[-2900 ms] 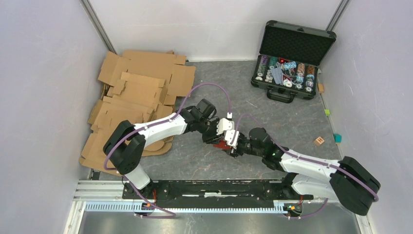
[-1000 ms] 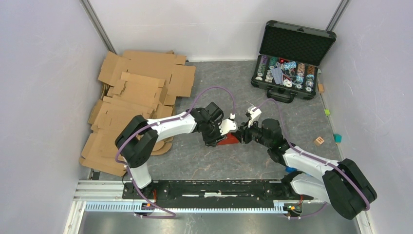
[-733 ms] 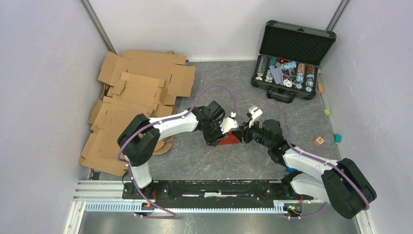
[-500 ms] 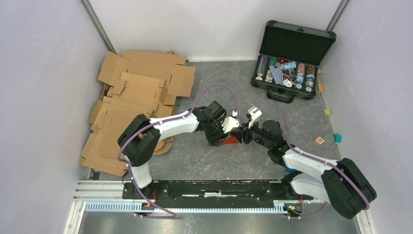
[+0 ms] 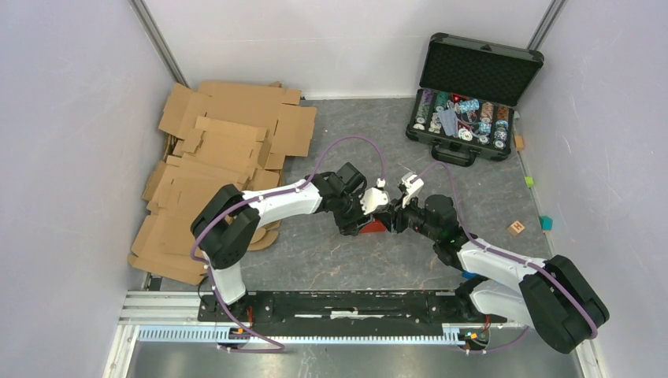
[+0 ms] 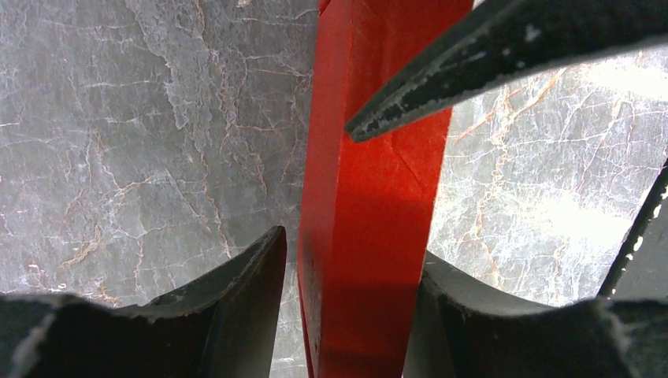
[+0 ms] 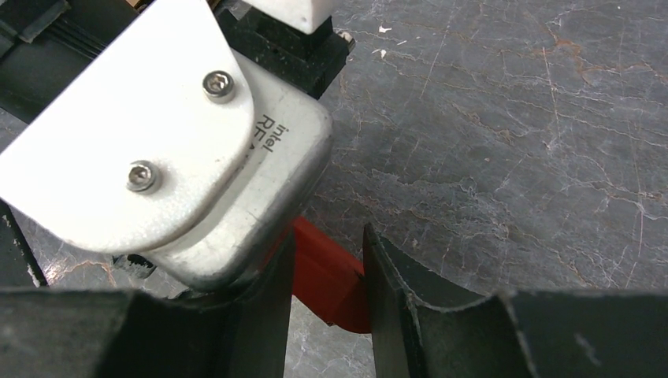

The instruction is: Fold the paper box

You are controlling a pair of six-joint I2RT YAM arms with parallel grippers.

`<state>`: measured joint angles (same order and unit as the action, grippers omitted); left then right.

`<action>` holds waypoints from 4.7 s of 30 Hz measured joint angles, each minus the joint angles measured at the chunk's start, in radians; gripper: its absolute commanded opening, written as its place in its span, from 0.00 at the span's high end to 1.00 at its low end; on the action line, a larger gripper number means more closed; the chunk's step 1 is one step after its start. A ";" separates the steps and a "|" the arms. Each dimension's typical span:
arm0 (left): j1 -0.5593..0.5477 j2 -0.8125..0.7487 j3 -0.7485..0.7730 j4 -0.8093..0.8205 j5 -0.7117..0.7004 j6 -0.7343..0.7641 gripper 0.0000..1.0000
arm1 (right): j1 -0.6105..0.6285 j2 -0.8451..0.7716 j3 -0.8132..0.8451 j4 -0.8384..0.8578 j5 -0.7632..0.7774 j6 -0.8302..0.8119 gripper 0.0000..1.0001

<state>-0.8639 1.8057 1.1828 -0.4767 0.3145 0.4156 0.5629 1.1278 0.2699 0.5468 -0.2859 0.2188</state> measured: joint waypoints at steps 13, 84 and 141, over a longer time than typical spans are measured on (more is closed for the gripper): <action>-0.003 0.004 0.031 -0.011 -0.003 0.000 0.41 | 0.000 0.011 0.000 0.016 -0.005 0.001 0.59; -0.056 0.005 0.024 0.019 -0.075 -0.135 0.93 | 0.000 -0.341 -0.222 0.001 0.233 -0.424 0.55; -0.091 0.003 0.024 0.019 -0.158 -0.146 0.98 | 0.006 -0.122 -0.111 0.072 0.063 -0.525 0.75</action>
<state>-0.9550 1.8091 1.2068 -0.4576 0.1570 0.2699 0.5686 1.0061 0.1589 0.6189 -0.2234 -0.3061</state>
